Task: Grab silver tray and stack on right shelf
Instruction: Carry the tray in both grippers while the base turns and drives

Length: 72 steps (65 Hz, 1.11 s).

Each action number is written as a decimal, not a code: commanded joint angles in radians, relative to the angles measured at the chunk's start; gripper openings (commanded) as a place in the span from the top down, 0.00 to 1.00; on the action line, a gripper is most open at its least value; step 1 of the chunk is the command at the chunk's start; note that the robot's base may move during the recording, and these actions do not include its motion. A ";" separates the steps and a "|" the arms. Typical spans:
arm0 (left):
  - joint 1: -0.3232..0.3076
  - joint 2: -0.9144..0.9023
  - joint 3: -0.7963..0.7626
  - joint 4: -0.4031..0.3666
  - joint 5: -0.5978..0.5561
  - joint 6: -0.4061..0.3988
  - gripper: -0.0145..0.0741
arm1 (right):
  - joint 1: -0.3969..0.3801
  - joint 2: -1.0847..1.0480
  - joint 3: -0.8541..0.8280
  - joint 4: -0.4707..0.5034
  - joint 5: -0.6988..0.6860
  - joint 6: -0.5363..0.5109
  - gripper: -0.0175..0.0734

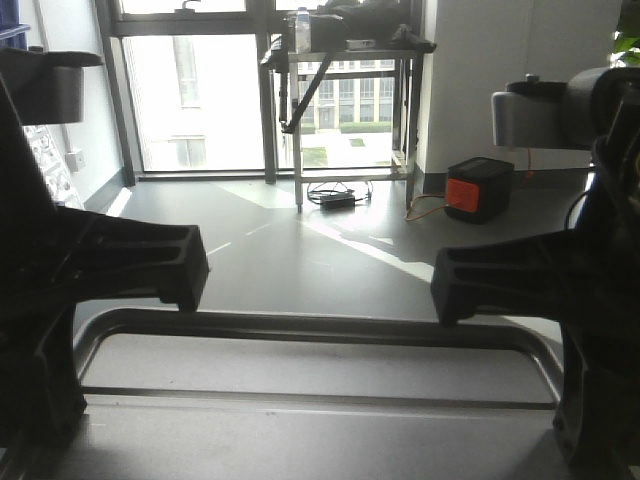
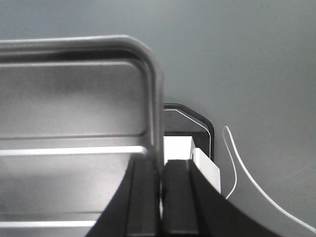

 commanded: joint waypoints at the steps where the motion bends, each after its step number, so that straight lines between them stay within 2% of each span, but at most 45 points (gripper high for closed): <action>1: -0.010 -0.029 -0.018 0.016 0.036 0.014 0.95 | -0.005 -0.021 -0.030 -0.042 -0.007 -0.001 0.73; 72: -0.010 -0.029 -0.018 0.016 0.038 0.014 0.95 | -0.005 -0.021 -0.030 -0.042 -0.006 -0.001 0.73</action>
